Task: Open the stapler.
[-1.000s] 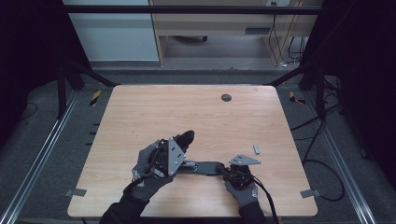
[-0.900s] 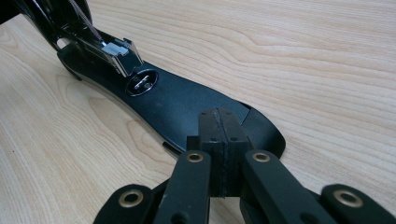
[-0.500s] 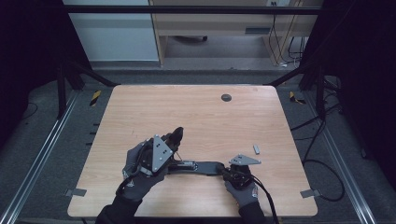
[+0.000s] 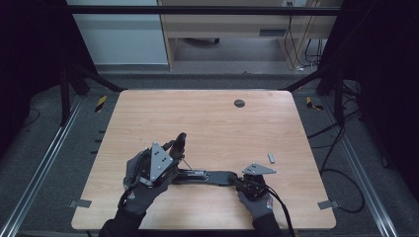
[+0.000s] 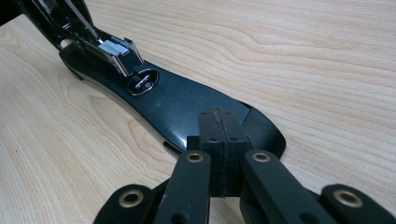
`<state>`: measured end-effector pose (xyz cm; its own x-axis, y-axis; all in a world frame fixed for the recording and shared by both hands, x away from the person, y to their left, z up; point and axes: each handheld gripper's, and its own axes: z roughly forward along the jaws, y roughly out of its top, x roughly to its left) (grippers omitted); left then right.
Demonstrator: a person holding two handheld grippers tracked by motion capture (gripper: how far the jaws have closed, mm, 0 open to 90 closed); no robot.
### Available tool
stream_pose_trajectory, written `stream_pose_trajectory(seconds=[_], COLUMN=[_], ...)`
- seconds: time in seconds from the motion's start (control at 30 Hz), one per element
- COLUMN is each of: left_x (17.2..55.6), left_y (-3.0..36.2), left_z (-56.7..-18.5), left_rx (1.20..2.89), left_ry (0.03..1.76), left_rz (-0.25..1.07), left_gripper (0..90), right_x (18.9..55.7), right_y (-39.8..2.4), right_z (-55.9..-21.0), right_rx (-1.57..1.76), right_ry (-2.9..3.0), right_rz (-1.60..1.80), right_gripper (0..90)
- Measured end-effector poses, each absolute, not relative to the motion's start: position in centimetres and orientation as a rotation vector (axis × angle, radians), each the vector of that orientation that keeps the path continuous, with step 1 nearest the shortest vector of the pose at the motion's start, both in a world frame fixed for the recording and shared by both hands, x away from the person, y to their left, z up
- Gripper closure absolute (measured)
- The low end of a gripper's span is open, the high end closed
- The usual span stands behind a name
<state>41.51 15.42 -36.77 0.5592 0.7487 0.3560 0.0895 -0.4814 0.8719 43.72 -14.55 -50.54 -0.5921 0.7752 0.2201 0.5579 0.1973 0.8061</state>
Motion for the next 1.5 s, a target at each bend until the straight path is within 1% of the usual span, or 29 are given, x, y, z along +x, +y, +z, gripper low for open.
stream_pose_trajectory(seconds=[0.37, 1.03, 1.5], left_x=[41.5, 41.5, 41.4], left_y=[17.8, 19.5, 20.1], left_z=[-36.7, -36.9, -37.0], left_rx=[1.853, 1.791, 1.764], left_ry=[0.751, 0.808, 0.831], left_rz=[0.897, 0.852, 0.844], left_gripper=[60.0, 60.2, 60.3], right_x=[43.7, 43.8, 43.8], right_y=[-14.6, -14.6, -14.6], right_z=[-50.5, -50.5, -50.5], right_rx=[1.276, 1.279, 1.275], right_ry=[2.238, 2.239, 2.242], right_rz=[1.345, 1.348, 1.35], right_gripper=[90.0, 90.0, 90.0])
